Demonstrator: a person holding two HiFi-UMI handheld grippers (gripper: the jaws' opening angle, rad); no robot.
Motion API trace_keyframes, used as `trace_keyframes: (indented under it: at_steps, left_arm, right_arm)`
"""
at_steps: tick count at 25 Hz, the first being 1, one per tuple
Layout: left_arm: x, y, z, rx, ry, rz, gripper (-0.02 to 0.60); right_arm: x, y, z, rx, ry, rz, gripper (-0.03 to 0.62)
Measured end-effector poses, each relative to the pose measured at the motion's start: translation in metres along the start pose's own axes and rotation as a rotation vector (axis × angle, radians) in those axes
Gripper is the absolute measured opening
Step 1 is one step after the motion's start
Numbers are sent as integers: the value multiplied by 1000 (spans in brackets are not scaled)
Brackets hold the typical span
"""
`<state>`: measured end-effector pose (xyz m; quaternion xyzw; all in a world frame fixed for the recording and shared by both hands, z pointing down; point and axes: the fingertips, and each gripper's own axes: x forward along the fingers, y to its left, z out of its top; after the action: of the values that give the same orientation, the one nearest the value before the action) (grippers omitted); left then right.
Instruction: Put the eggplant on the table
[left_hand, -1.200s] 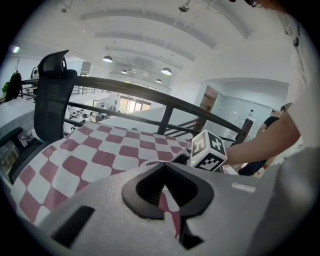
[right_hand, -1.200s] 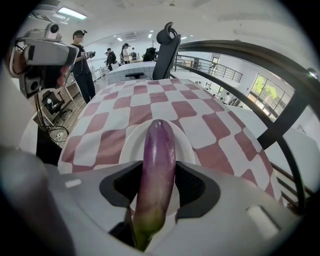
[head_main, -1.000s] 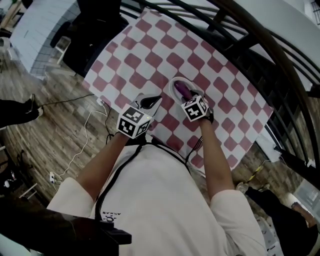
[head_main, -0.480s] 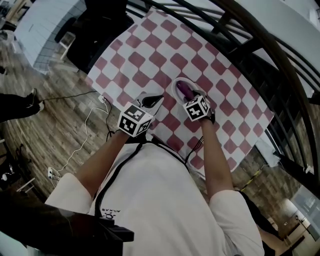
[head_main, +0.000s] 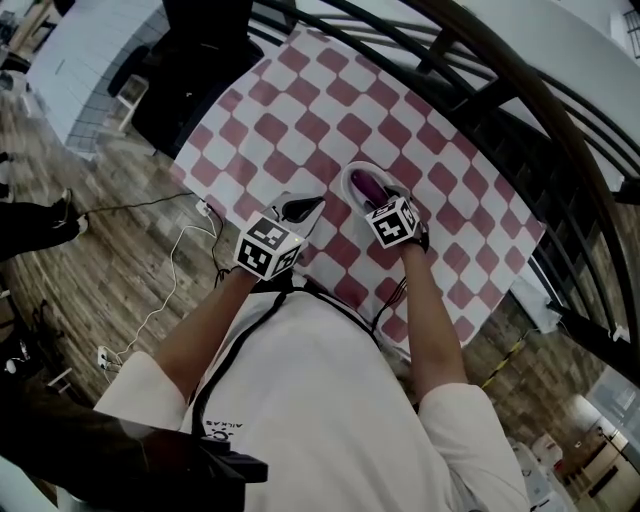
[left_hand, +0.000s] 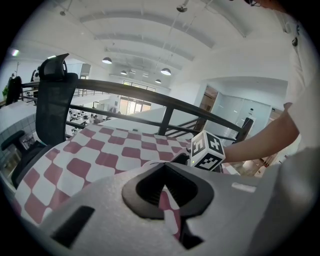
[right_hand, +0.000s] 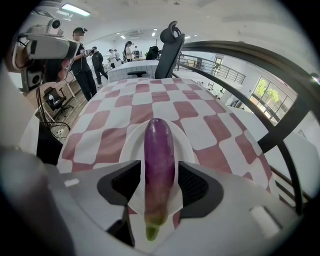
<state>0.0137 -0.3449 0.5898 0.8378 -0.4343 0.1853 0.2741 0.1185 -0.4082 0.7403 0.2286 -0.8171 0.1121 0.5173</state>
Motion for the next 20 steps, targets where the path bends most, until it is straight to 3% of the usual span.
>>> trace_keyframes:
  at_steps: [14, 20]
  left_arm:
    - [-8, -4, 7, 39, -7, -57, 5]
    - [-11, -13, 14, 70, -17, -101, 5]
  right_arm:
    - [-41, -6, 11, 115, -96, -73, 250]
    - [-68, -2, 15, 218, -205, -110, 198]
